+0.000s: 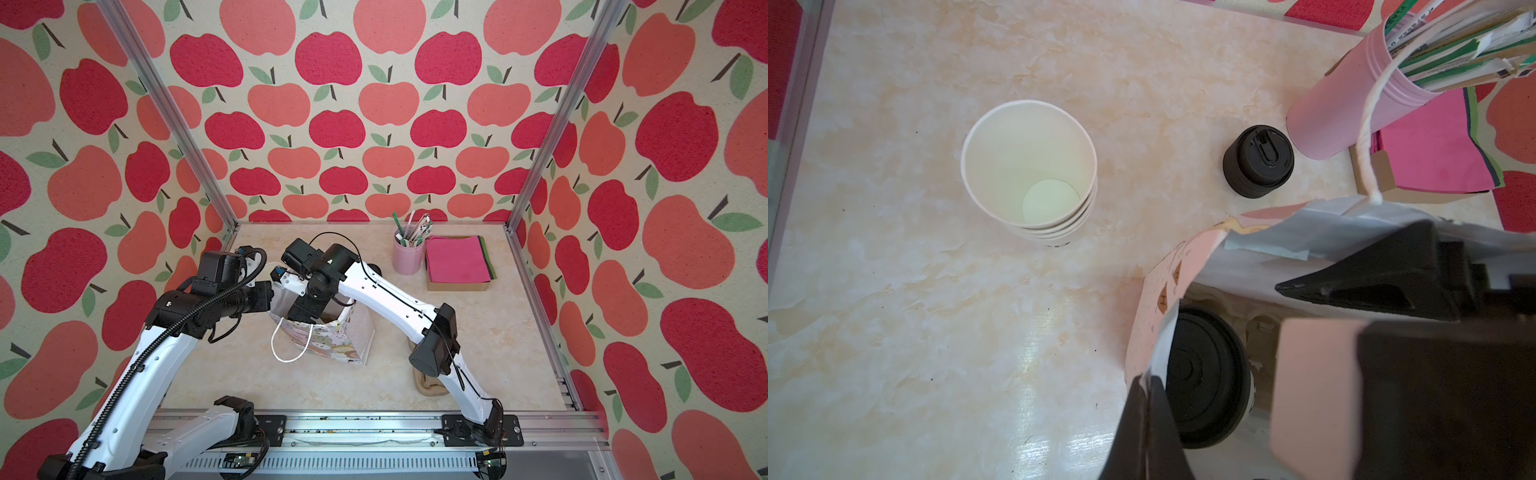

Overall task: Pack a coffee takeout order
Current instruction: Place the coffee cup in the cup tray.

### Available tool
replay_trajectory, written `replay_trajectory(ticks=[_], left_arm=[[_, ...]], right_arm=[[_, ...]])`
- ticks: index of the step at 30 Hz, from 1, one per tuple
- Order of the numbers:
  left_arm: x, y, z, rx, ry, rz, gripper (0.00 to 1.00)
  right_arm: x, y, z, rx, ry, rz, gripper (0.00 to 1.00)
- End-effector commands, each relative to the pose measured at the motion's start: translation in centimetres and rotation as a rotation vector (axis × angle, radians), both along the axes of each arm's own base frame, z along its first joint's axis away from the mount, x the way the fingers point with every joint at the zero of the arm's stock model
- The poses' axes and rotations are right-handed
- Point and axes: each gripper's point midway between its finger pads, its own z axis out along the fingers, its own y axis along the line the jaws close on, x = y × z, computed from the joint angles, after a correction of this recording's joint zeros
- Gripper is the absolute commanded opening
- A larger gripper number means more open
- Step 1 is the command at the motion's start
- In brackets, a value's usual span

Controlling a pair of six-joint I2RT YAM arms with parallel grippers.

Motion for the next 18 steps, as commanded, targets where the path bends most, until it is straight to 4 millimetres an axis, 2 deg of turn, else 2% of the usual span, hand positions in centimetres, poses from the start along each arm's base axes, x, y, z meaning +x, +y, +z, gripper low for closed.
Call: replay_trajectory(ticks=[1,9,18], left_arm=[[-0.3,0.2,0.9,0.015,-0.025,-0.003,0.00],[-0.2,-0.1,1.4,-0.003,-0.042,-0.013,0.00],[-0.4,-0.8,2.4,-0.055,-0.085,-0.031,0.21]], right_arm=[[-0.2,-0.4,3.9,0.101,-0.025,-0.025,0.99],[-0.6,-0.6,7.4,0.229,-0.065,-0.011,0.99],[-1.3,-1.4,11.0,0.342,-0.104,-0.003,0.99]])
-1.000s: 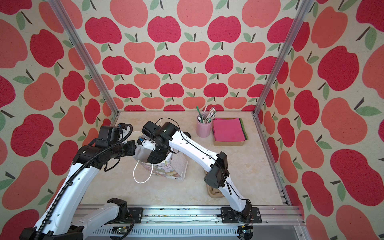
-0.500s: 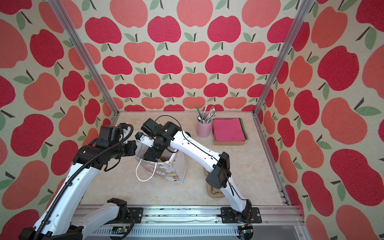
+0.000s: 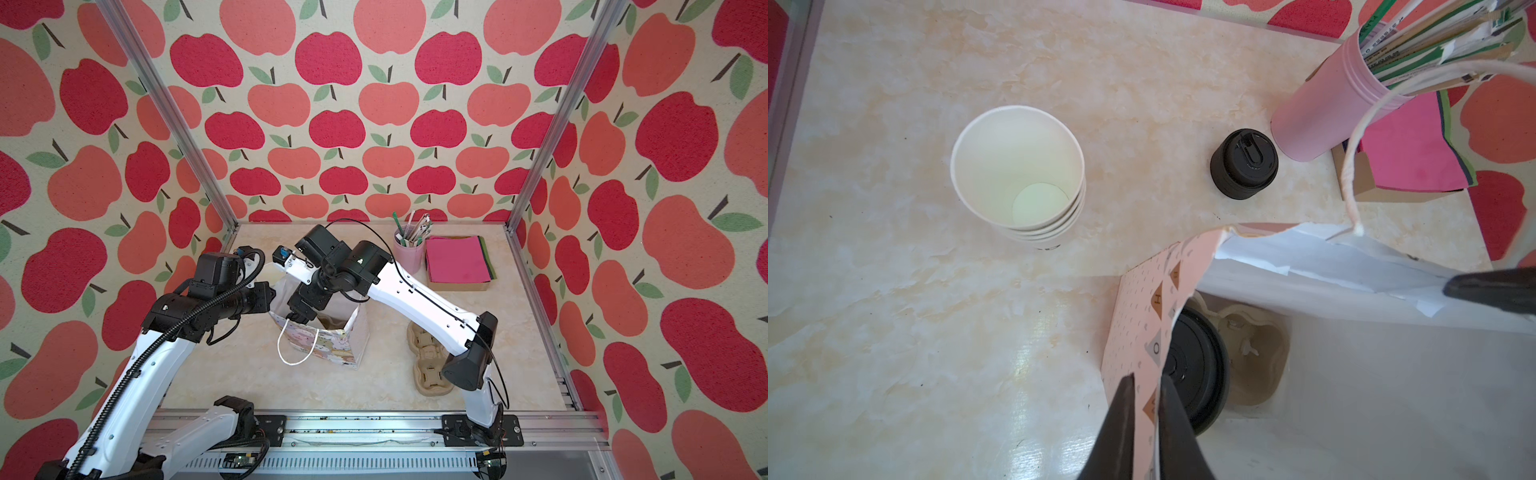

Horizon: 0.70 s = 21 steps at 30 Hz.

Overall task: Pack a coffee takeout order
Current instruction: Place the coffee cup in the cup tray, then pick up the straw from the storage cup.

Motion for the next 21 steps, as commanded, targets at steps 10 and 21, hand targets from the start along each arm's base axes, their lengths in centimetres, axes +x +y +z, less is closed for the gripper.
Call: replay_trajectory(ticks=[10,21], left_arm=[[-0.2,-0.1,2.9,-0.032,-0.106,-0.010,0.52],[-0.9,1.1,5.0,-0.026,-0.199,0.024,0.70]], right_arm=[[1.0,-3.7,7.1,0.194,-0.125,-0.097,0.99],[11.4,-16.7,7.1,0.142,-0.215,-0.595,0.87]])
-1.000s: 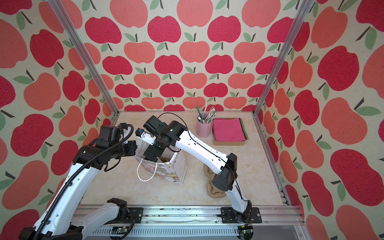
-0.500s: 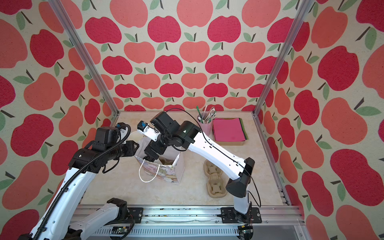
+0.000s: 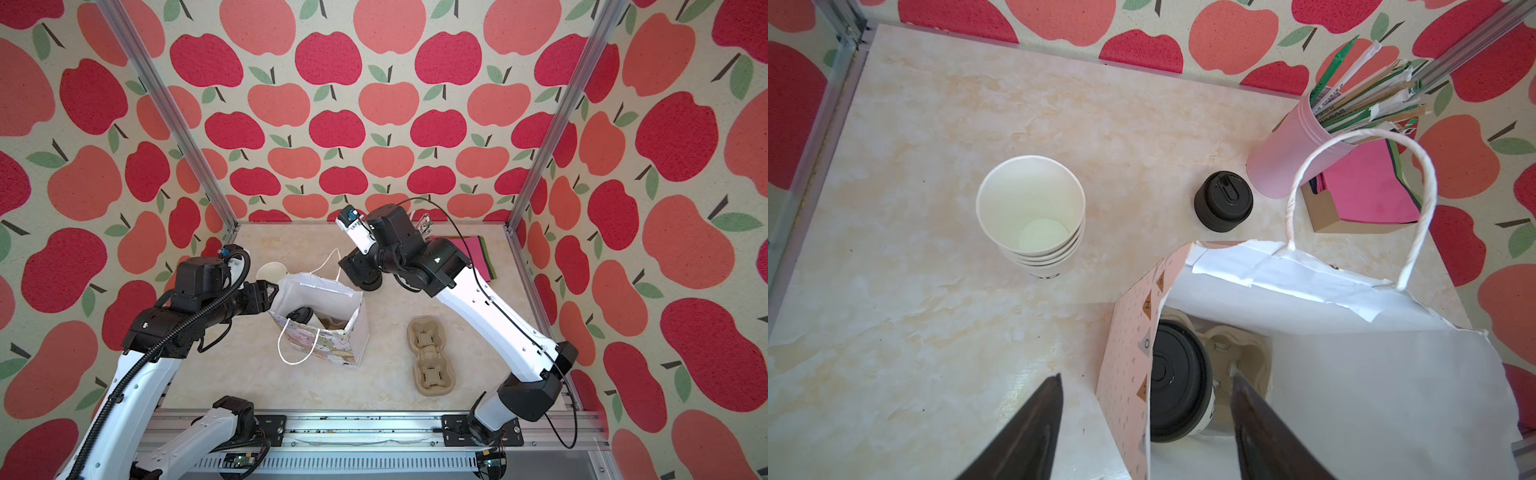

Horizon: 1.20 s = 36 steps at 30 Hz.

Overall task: Pack a coffee takeout order
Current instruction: Pick up the straw from the storage cup.

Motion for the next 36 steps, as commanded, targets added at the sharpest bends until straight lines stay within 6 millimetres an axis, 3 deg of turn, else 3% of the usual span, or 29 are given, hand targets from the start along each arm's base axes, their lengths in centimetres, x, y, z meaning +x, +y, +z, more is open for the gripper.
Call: replay_trajectory(ticks=[1,5,12,25,32,36], left_arm=[[0.0,0.5,1.7,0.004,-0.068,0.014,0.72],[0.1,0.4,1.6,-0.010,-0.073,0.016,0.75],[0.2,0.1,1.2,-0.015,-0.060,0.004,0.77],[-0.1,-0.4,0.4,-0.049,-0.048,-0.017,0.79],[-0.7,-0.3,0.3,-0.050,-0.047,-0.018,0.80],[-1.0,-0.2,0.1,-0.053,-0.040,-0.015,0.80]], right_arm=[[3.7,-4.4,-0.5,-0.017,-0.001,-0.209,0.85],[7.5,-7.6,-1.4,-0.040,0.010,-0.323,0.80],[13.6,-8.5,-3.8,-0.039,0.047,-0.370,0.73],[22.7,-5.6,-8.7,-0.081,0.059,-0.346,0.64],[25.8,-5.4,-10.7,-0.102,0.061,-0.375,0.55],[27.2,-5.0,-11.3,-0.099,0.040,-0.376,0.45]])
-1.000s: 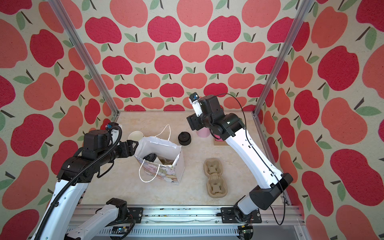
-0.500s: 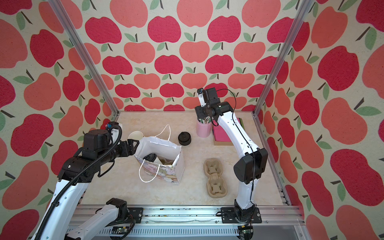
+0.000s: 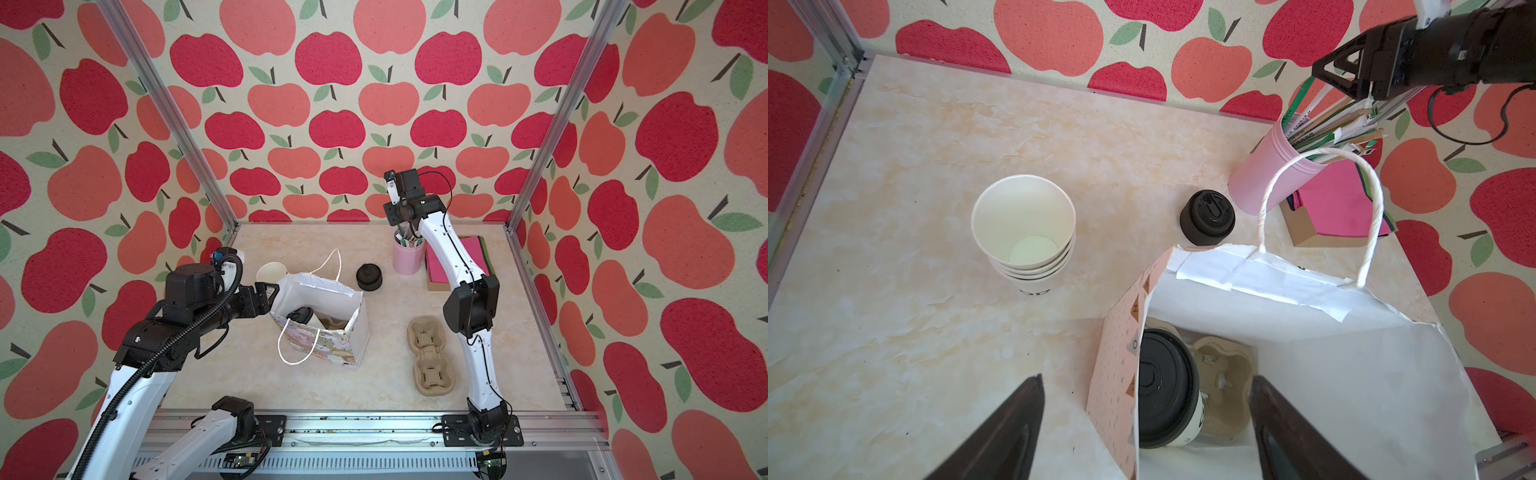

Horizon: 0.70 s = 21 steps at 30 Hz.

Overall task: Pack a coffee takeout order
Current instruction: Pick up the straw from the storage cup.

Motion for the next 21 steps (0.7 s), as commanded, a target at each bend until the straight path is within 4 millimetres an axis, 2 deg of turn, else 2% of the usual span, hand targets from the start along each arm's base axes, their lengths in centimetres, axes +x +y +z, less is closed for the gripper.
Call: replay_trajectory(ticks=[1,5,7,11,15,21], left_arm=[[-0.5,0.0,-0.7,-0.016,0.023,0.001,0.80],[-0.6,0.0,-0.9,-0.021,0.026,0.002,0.81],[-0.7,0.0,-1.0,-0.024,0.026,0.001,0.81],[-0.7,-0.1,-1.0,-0.029,0.028,0.000,0.81],[-0.8,-0.1,-1.0,-0.035,0.026,0.000,0.81],[-1.0,0.0,-0.8,-0.036,0.019,0.004,0.81]], right_arm=[[1.1,-0.3,0.1,-0.008,-0.026,-0.010,0.42],[1.5,0.0,-1.1,-0.009,-0.011,-0.011,0.29],[1.6,0.0,-1.5,-0.011,-0.003,-0.014,0.19],[1.5,0.0,-1.0,0.001,-0.007,-0.014,0.06],[0.7,0.0,1.7,0.035,-0.043,-0.004,0.00],[-1.7,-0.3,8.0,0.095,-0.151,0.021,0.00]])
